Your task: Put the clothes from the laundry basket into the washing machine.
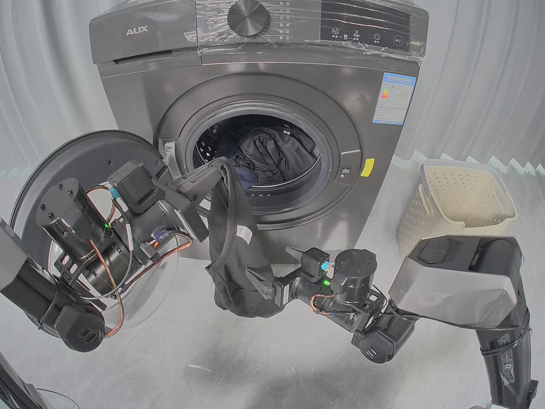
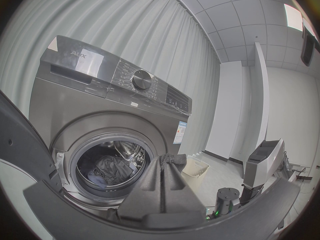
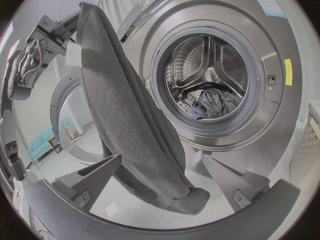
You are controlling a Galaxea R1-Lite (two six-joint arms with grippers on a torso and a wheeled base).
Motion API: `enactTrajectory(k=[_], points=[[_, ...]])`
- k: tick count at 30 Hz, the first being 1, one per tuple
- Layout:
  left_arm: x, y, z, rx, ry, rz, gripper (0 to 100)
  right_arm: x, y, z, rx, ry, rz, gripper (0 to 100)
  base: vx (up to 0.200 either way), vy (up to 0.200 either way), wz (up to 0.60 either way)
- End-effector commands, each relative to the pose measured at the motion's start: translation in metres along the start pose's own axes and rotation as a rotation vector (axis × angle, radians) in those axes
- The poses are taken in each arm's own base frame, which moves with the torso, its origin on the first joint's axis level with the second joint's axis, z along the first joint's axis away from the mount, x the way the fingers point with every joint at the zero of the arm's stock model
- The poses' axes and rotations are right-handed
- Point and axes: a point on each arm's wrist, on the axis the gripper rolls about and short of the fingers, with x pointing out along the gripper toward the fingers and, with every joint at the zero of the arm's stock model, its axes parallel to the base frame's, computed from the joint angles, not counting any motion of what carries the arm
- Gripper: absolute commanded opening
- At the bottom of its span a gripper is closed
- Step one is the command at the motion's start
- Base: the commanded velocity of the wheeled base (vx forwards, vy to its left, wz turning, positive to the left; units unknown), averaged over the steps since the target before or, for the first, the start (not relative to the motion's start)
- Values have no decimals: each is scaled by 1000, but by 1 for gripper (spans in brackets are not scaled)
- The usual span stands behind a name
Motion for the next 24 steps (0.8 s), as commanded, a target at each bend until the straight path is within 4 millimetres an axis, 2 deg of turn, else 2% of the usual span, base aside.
enactTrajectory(k=[1,13,17,22,23,24], points=[[0,-1,1,0,-2,-3,0,14,-3,-8,-1,-18,0,100,0,0,0],[0,-3,1,-1,-2,-9,0,31,15,-28,-6,-27,76,100,0,0,0],[-1,-4,5,0,-14,-11,0,52,9,-25,-2,-99,45,100,0,0,0],[-2,-4,8,-2,-24,-11,0,57,5,-22,6,-105,15,100,0,0,0],[-2,-4,9,-1,-26,-12,0,56,3,-23,9,-104,10,0,0,0,0],[-2,-4,9,-1,-26,-12,0,56,3,-22,10,-107,10,0,0,0,0]])
